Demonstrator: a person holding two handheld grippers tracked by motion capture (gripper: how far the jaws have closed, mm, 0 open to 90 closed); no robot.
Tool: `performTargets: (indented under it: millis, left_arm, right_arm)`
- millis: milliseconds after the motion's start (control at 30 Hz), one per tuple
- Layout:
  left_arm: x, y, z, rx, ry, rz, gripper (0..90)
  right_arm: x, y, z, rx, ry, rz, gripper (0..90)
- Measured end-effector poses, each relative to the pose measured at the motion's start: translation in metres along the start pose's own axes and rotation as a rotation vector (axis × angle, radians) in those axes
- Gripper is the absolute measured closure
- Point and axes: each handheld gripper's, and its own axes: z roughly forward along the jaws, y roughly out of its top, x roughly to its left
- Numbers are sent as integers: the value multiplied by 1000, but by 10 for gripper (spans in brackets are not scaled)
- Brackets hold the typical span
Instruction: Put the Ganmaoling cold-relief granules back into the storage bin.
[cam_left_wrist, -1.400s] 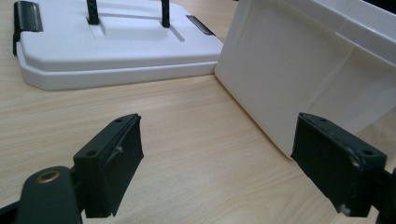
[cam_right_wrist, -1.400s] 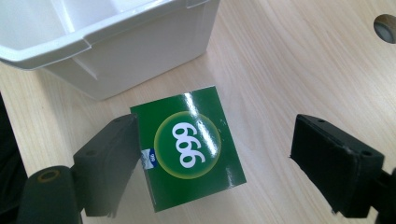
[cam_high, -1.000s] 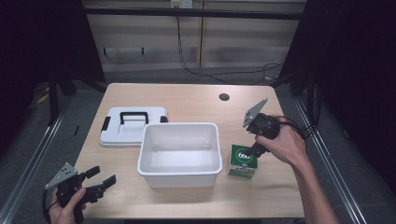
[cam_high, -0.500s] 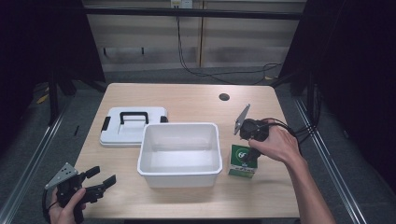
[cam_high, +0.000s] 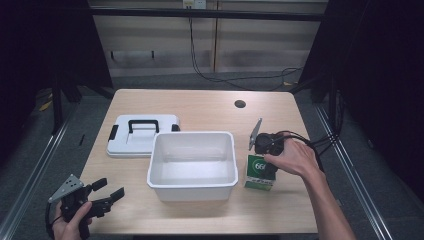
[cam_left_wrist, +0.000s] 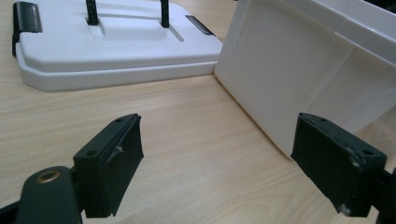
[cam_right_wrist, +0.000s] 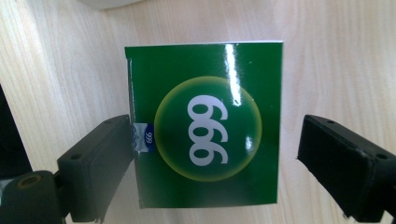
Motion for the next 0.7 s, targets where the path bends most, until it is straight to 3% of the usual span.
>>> performTargets:
  millis: [300, 700]
  left_arm:
    - [0, 0, 0, 1, -1, 4, 159]
    - [0, 0, 0, -1, -1, -1, 159]
  right_arm:
    - [2, 2, 6, 18, 21, -11, 91]
    - [-1, 5, 28, 82, 39, -9, 126]
